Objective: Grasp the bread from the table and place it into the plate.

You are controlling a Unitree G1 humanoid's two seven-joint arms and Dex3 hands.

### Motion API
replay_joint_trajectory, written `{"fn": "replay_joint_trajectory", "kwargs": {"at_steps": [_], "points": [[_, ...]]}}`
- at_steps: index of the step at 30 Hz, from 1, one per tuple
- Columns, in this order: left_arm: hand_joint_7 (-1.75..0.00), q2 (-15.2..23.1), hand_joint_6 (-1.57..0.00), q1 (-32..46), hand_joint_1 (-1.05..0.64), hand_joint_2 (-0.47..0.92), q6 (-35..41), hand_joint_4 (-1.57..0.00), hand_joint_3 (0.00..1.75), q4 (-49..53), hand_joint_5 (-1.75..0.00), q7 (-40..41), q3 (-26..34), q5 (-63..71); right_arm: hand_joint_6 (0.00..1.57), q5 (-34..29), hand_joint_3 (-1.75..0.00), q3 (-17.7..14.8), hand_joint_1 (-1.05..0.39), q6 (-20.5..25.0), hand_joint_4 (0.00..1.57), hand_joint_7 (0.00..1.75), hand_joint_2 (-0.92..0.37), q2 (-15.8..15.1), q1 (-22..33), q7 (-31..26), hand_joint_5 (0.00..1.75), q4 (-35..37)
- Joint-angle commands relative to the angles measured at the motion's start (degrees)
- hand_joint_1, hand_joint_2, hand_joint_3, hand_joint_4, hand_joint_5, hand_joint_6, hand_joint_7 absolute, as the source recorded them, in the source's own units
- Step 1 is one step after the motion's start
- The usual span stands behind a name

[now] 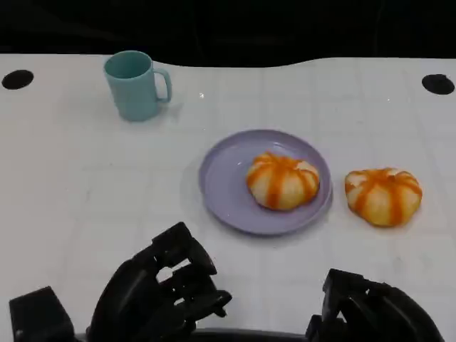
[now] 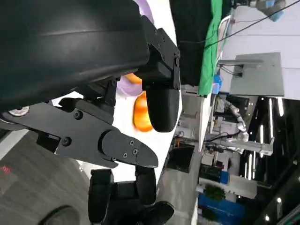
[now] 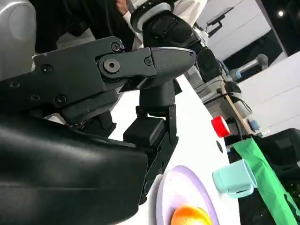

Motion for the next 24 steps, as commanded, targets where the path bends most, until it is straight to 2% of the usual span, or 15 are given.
{"fn": "replay_joint_trajectory", "kwargs": {"at_steps": [1, 12, 24], "points": [[-1.73, 0.87, -0.42, 0.94, -0.28, 0.85, 2.46, -0.60, 0.08, 0.45, -1.75, -2.67, 1.81, -2.10, 0.77, 0.15, -0.23, -0.23, -0.71, -0.48, 0.87, 1.37, -0.92, 0.02, -0.40, 0.00, 1.59, 0.71], [-1.72, 0.31, -0.44, 1.41, -0.33, 0.85, 3.52, -0.63, 0.09, 1.49, -1.75, -6.99, 3.22, -2.40, 0.77, -0.37, -0.25, -0.33, -0.71, -0.80, 0.86, 1.37, -0.92, 0.20, -0.29, -0.47, 1.59, 0.42], [-1.72, -0.51, -0.43, 1.14, -0.31, 0.86, 3.59, -0.63, 0.10, 2.35, -1.75, -7.51, 3.66, -1.47, 0.77, -0.19, -0.24, -0.83, -0.71, -1.41, 0.86, 1.38, -0.92, 0.15, -0.56, 0.07, 1.59, 1.34]]}}
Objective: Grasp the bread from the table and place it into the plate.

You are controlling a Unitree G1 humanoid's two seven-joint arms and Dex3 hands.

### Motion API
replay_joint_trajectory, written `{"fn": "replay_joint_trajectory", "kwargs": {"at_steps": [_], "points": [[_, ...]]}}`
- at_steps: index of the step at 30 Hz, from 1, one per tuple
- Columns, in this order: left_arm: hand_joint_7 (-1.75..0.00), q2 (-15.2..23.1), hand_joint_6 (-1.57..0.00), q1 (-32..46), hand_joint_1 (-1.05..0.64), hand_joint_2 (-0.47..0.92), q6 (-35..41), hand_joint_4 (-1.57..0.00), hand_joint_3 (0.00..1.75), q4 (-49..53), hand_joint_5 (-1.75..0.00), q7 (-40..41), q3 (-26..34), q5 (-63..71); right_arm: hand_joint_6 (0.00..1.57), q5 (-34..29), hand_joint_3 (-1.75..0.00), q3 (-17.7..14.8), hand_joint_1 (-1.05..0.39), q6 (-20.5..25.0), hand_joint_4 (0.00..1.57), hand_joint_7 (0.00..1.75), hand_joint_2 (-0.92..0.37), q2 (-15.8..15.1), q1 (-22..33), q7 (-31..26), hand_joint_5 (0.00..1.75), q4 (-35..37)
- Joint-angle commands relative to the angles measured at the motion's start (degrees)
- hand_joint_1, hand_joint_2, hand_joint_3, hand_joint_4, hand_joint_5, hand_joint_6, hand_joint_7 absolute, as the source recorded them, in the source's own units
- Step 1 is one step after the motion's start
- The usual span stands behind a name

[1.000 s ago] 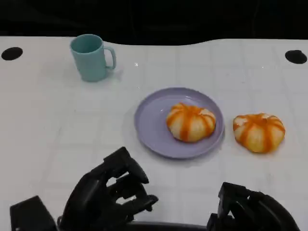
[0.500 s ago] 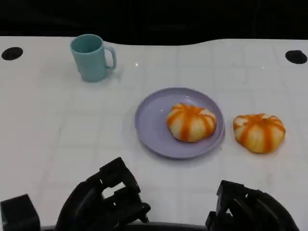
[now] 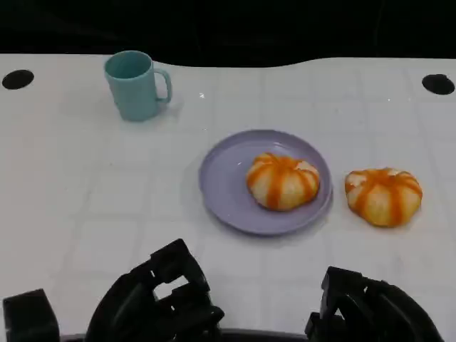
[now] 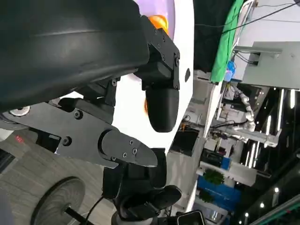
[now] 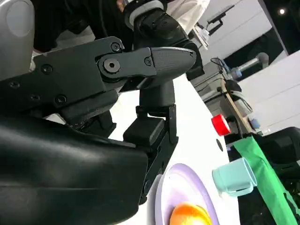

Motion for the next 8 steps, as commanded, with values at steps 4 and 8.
{"fn": "replay_joint_trajectory", "kwargs": {"at_steps": [4, 8], "points": [[-1.72, 0.42, -0.44, -0.08, -0.31, 0.85, 0.08, -0.64, 0.11, 0.69, -1.75, -1.06, 0.93, -0.04, 0.77, 0.38, -0.24, -0.65, -0.71, -0.86, 0.86, 1.38, -0.92, -0.34, 0.04, 0.15, 1.59, 0.38], [-1.71, 0.43, -0.44, -0.14, -0.30, 0.85, 0.20, -0.64, 0.11, 0.77, -1.75, -1.63, 0.95, -0.14, 0.76, 0.06, -0.25, -0.57, -0.70, -0.89, 0.86, 1.39, -0.92, -0.43, 0.21, -0.21, 1.59, -0.04]]}}
